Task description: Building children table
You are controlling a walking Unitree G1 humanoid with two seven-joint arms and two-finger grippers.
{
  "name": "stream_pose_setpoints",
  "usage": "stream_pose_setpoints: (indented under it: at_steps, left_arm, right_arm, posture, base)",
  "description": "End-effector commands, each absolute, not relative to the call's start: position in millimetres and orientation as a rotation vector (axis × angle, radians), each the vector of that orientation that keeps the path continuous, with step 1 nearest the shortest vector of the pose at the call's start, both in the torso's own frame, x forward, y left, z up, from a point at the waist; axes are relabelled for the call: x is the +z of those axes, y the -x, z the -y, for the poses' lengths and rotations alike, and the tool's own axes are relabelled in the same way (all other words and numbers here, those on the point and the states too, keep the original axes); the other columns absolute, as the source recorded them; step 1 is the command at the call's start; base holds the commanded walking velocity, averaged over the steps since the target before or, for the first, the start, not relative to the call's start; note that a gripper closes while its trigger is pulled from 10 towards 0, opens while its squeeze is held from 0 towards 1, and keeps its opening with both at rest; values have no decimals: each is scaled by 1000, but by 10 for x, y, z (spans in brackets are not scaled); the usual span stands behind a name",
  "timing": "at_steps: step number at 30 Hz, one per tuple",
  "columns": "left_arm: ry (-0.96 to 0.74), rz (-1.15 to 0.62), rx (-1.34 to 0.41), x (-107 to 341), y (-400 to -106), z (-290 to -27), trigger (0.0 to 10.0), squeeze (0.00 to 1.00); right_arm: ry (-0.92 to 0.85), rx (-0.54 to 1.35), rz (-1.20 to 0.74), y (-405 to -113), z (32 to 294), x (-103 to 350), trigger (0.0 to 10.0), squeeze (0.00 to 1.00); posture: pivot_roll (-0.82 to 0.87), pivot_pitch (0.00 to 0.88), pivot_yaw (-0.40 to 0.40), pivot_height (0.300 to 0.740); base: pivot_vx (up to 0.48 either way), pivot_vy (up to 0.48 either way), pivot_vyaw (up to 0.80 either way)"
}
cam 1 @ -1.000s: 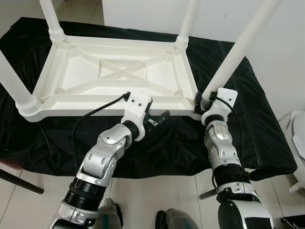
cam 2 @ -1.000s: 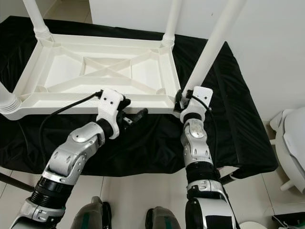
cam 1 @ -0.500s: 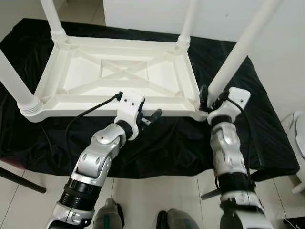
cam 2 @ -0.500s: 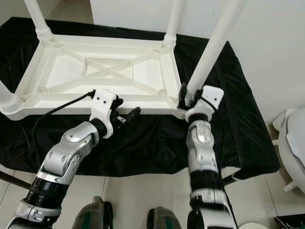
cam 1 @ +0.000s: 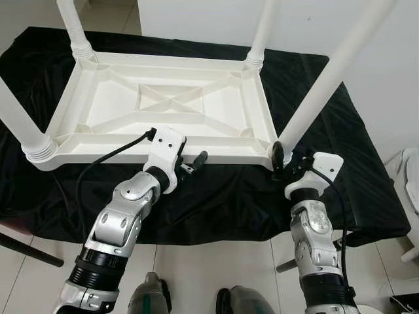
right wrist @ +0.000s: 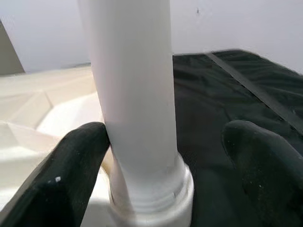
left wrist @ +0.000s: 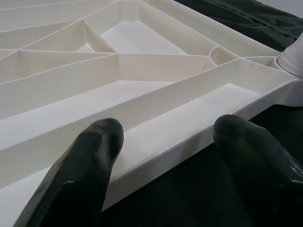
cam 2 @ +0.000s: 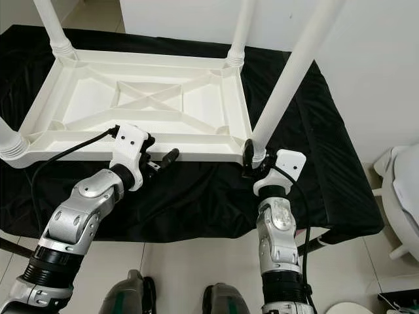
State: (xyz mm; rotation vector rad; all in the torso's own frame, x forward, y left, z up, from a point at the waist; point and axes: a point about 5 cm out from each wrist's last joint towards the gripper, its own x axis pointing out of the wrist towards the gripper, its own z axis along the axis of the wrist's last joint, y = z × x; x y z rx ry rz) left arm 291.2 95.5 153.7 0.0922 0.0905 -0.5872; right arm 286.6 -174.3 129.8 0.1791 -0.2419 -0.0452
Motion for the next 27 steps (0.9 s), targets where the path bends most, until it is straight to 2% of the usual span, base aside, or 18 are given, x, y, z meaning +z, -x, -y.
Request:
stream_pose_setpoints:
  at_steps: [1,7,13,27]
  left_arm:
    - [-90,-111,-615,1509,-2915,-940,10000,0]
    - [-159,-133,-635,1442,-2912,-983,10000,0]
    - [-234,-153,-680,1400,-2916,-1071,10000,0]
    - [-449,-188,-726,1353,-3147,-1214,10000,0]
  right_arm:
    - [-230,-2,242,-2874,1748,1332,10000,0]
    - [-193,179,185,-2694,1658,1239,10000,0]
    - [-173,249,130,-2552,1643,1144,10000,0]
    - [-159,340,121,-2522,1524,1183,10000,0]
  posture:
    - [-95,59,-17,740]
    - [-99,57,-19,740]
    - [-100,57,-23,740]
    - [-114,37,-10,740]
  base:
    - [0,0,0]
    - [0,0,0]
    - [0,0,0]
    - [0,0,0]
